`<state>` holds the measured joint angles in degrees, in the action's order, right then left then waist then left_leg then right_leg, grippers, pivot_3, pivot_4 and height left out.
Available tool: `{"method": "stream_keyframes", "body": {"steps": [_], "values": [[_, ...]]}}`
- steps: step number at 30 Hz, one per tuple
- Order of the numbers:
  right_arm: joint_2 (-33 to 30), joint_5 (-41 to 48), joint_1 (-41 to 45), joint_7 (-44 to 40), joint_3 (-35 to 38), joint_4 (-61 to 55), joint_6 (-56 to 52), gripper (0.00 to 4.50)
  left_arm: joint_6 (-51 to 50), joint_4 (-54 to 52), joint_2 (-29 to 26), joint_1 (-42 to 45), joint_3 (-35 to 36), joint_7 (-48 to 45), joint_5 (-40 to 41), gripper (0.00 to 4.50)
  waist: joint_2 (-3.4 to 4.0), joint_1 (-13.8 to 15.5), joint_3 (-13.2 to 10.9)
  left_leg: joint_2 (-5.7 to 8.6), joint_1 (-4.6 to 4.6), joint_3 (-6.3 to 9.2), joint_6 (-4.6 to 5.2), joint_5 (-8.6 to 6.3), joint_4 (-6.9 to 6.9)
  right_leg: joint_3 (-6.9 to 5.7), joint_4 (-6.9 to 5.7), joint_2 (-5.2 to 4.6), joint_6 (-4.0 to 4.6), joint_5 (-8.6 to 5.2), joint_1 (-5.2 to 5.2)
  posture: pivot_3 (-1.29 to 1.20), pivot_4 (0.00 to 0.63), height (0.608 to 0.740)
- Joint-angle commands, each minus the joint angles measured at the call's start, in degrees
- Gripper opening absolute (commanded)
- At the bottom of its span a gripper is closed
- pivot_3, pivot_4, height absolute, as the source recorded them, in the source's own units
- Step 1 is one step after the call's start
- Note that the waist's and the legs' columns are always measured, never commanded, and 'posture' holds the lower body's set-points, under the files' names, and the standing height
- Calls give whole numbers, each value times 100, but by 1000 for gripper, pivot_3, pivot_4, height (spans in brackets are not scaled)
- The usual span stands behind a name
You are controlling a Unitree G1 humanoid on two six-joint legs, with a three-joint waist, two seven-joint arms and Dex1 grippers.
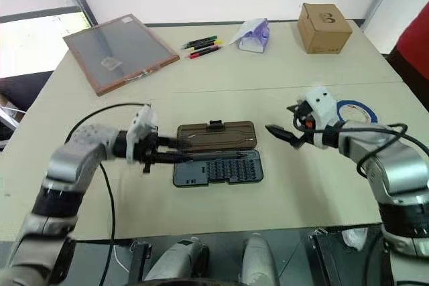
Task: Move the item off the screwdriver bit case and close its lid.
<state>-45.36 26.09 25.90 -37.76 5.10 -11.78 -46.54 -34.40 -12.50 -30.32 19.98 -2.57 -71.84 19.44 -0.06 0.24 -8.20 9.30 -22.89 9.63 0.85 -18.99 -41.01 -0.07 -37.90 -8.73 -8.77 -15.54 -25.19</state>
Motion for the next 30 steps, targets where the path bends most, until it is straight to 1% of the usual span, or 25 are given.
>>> {"method": "stream_keyframes", "body": {"steps": [1,8,11,13,15,21,27,30], "values": [[149,-244,381,58,-109,327,329,4500,486,-368,-42,-271,-77,443,-180,32,0,55,0,0,3,-1,0,0,1,0,3,0,0,0,4,0,150,740],[410,-572,951,-296,-585,1077,663,4500,1409,-5,-298,-659,-650,667,-743,32,3,42,-1,1,28,-2,0,-1,19,-2,19,-1,1,0,28,0,150,740],[543,-800,1315,-581,-1005,1655,737,4500,2238,436,-682,-791,-1073,592,-1366,32,3,28,-1,-2,37,-4,0,-1,30,-2,23,0,0,0,31,0,150,740],[651,-960,1571,-725,-1217,2040,784,4500,2581,695,-804,-782,-1213,612,-1562,32,11,16,4,-5,55,-5,-1,-1,39,-2,35,2,1,0,49,0,150,740],[734,-1111,1799,-908,-1414,2376,838,4500,2635,805,-788,-750,-1229,643,-1494,32,23,18,11,-6,68,-7,-1,0,55,-2,49,2,1,0,60,0,150,740],[1028,-1473,2346,-1567,-1879,3401,1214,4500,2584,874,-710,-736,-1236,758,-1397,32,24,6,12,-6,90,-6,-1,0,87,-2,50,0,1,0,64,0,150,740],[1329,-1894,2650,-2168,-2242,4482,1597,4500,2504,790,-631,-788,-1230,920,-1340,32,24,-5,12,-6,106,-6,-2,0,94,-2,50,1,1,0,75,0,150,740],[1512,-2139,2817,-2192,-2301,5113,1839,3682,2473,757,-597,-814,-1226,987,-1325,0,24,-36,13,-6,112,-8,-2,0,97,-2,50,1,1,0,77,0,150,740]]}}
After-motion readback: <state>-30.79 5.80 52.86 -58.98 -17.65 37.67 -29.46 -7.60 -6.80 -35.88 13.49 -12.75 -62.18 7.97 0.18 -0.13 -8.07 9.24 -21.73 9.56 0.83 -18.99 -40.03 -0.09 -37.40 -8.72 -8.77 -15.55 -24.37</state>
